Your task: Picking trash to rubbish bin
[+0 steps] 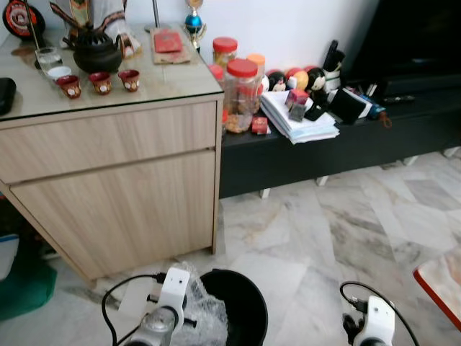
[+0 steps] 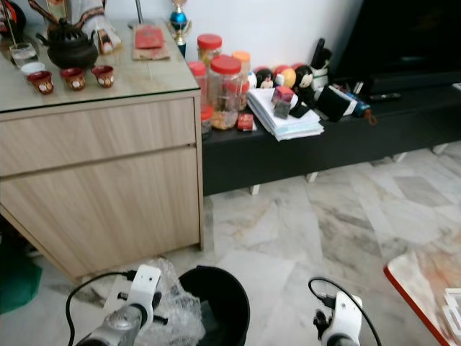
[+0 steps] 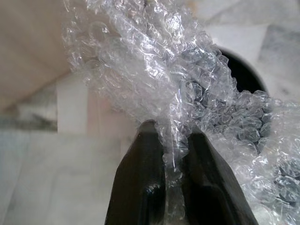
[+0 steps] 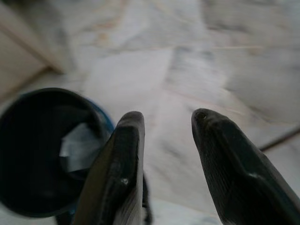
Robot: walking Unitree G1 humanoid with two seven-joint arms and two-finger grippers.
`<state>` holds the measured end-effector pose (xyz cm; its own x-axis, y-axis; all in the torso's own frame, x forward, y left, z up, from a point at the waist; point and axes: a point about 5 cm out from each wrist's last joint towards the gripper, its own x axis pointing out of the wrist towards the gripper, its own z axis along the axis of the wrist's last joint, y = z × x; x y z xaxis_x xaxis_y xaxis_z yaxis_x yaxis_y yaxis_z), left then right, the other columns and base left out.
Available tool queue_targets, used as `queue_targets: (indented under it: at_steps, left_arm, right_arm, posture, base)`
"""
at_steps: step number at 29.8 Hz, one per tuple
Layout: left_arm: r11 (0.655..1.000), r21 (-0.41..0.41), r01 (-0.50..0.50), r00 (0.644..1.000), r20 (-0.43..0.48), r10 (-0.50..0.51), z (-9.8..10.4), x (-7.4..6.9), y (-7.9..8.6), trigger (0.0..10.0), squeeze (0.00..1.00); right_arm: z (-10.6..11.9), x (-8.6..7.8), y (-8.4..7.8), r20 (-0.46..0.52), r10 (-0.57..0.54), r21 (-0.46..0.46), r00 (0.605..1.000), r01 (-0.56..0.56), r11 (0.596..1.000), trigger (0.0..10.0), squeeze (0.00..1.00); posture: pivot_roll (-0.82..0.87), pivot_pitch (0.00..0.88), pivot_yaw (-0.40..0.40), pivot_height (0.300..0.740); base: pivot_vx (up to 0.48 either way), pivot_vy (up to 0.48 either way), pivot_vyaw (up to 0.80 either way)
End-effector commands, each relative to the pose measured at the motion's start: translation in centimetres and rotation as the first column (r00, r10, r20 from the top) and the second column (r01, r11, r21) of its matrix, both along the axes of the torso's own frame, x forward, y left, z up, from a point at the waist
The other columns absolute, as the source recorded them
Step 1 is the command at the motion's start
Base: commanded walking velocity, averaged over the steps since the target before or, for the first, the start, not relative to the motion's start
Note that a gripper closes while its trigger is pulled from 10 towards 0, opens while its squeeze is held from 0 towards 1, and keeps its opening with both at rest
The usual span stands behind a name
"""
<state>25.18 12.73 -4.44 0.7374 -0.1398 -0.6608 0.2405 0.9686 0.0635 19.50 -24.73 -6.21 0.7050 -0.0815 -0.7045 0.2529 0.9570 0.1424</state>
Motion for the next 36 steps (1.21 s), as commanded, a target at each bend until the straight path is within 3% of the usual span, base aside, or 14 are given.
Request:
queue_targets:
  at_steps: [1,2,4,11,19,26,32,36]
  left_arm:
    - [0.999,-0.026,0.042,0.998,0.038,-0.041,0.7,0.8,-1.2,10.0,0.00]
    - [0.999,-0.026,0.042,0.998,0.038,-0.041,0.7,0.8,-1.2,10.0,0.00]
    - [0.997,-0.012,0.072,0.995,0.076,-0.071,1.6,1.8,-2.0,10.0,0.00]
    - [0.997,0.004,0.083,0.985,0.152,-0.082,2.9,3.2,-2.5,10.0,0.00]
    - [0.992,0.096,0.077,0.971,0.221,-0.097,3.8,4.1,-2.0,10.0,0.00]
    - [0.994,0.085,0.066,0.964,0.251,-0.086,4.6,4.9,-1.8,10.0,0.00]
    - [0.994,0.062,0.091,0.960,0.260,-0.105,4.9,5.1,-2.5,10.0,0.00]
    - [0.991,0.003,0.133,0.962,0.239,-0.129,4.9,4.9,-3.8,10.0,0.00]
  right_arm:
    - [0.8,1.4,0.2,0.047,0.048,0.045,0.998,-0.050,0.998,10.0,0.00]
    - [0.8,1.4,0.2,0.047,0.048,0.045,0.998,-0.050,0.998,10.0,0.00]
    - [2.0,3.4,1.6,0.133,0.174,0.121,0.976,-0.190,0.974,10.0,0.00]
    - [3.2,5.1,2.8,0.208,0.287,0.137,0.935,-0.318,0.938,10.0,0.00]
    - [3.1,4.8,2.9,0.215,0.322,0.144,0.922,-0.356,0.923,10.0,0.00]
    - [3.0,4.5,2.8,0.218,0.325,0.145,0.920,-0.360,0.922,10.0,0.00]
    - [3.0,4.5,2.8,0.225,0.326,0.144,0.918,-0.363,0.921,10.0,0.00]
    - [3.0,4.5,2.8,0.227,0.329,0.145,0.917,-0.366,0.919,10.0,0.00]
  posture:
    - [-0.10,0.060,-0.076,0.740]
    - [-0.10,0.060,-0.076,0.740]
    - [-0.10,0.061,-0.081,0.740]
    - [-0.12,0.064,-0.086,0.740]
    - [-0.13,0.088,-0.103,0.740]
    - [-0.14,0.105,-0.106,0.740]
    - [-0.15,0.114,-0.107,0.740]
    - [-0.15,0.124,-0.110,0.740]
  base:
    - [0.000,0.000,0.00]
    - [0.000,0.000,0.00]
    - [0.000,0.000,0.00]
    - [0.000,0.000,0.00]
    - [0.000,0.000,0.00]
    - [0.000,0.000,0.00]
    - [0.000,0.000,0.00]
    - [0.000,0.000,0.00]
